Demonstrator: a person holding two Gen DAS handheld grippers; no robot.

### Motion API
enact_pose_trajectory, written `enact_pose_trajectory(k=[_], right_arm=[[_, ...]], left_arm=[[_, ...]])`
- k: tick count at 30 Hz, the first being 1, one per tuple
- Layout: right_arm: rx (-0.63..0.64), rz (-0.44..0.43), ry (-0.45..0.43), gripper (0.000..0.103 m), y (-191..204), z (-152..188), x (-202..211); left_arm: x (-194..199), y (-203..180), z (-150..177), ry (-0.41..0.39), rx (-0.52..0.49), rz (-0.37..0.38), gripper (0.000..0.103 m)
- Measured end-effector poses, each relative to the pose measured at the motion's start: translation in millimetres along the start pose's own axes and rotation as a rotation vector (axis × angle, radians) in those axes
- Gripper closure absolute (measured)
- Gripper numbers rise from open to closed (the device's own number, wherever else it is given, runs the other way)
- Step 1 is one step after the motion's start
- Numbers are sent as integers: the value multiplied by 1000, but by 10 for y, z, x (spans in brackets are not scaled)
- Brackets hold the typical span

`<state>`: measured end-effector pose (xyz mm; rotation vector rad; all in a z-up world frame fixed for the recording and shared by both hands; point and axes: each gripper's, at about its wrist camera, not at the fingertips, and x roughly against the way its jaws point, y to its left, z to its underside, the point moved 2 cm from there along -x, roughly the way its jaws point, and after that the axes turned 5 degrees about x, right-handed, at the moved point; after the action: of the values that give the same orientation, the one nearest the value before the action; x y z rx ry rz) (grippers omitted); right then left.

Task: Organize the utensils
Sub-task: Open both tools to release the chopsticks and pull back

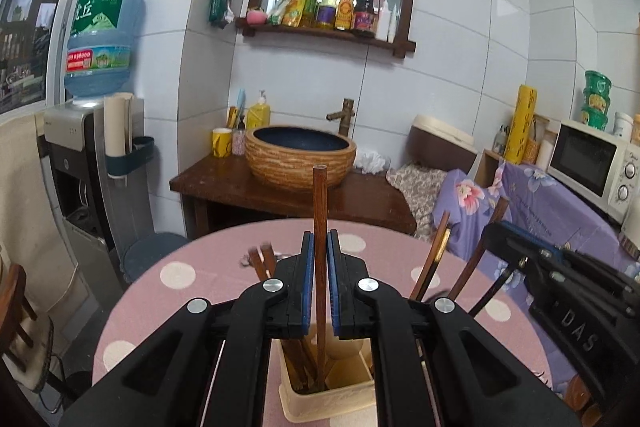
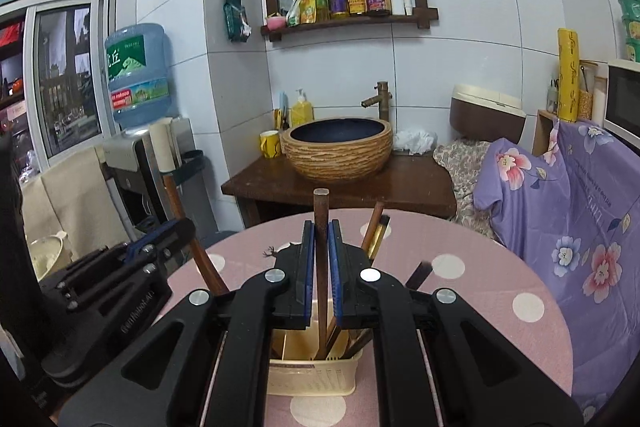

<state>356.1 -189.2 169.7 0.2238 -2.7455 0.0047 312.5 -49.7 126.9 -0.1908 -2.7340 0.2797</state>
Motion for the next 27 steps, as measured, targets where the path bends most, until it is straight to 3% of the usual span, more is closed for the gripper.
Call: enact_pose_trajectory(k=[10, 18, 19, 21, 22, 23, 25, 27], right_arm=[[-5, -3, 48, 95, -46, 274, -152], [27, 8, -2, 94, -42, 334, -67], [32, 10, -9, 89, -37, 339, -47], [46, 20, -43, 68, -28, 357, 57], [49, 17, -76, 54, -21, 376, 148], [54, 14, -98, 52, -14, 384, 221], [68, 18, -131, 49, -1, 425, 368], [57, 36, -166, 29, -11, 531, 534]], left_arm=[[-144, 124, 272, 52, 1, -17, 95], [-64, 138, 301, 34, -16, -2, 94], [-50, 142, 310, 34, -17, 2, 90], [36, 161, 327, 20, -10, 6, 67], [97, 179, 333, 2, -2, 8, 49], [173, 200, 342, -24, 9, 13, 40], [350, 246, 374, -73, 21, 18, 32], [529, 294, 445, -110, 22, 23, 23]])
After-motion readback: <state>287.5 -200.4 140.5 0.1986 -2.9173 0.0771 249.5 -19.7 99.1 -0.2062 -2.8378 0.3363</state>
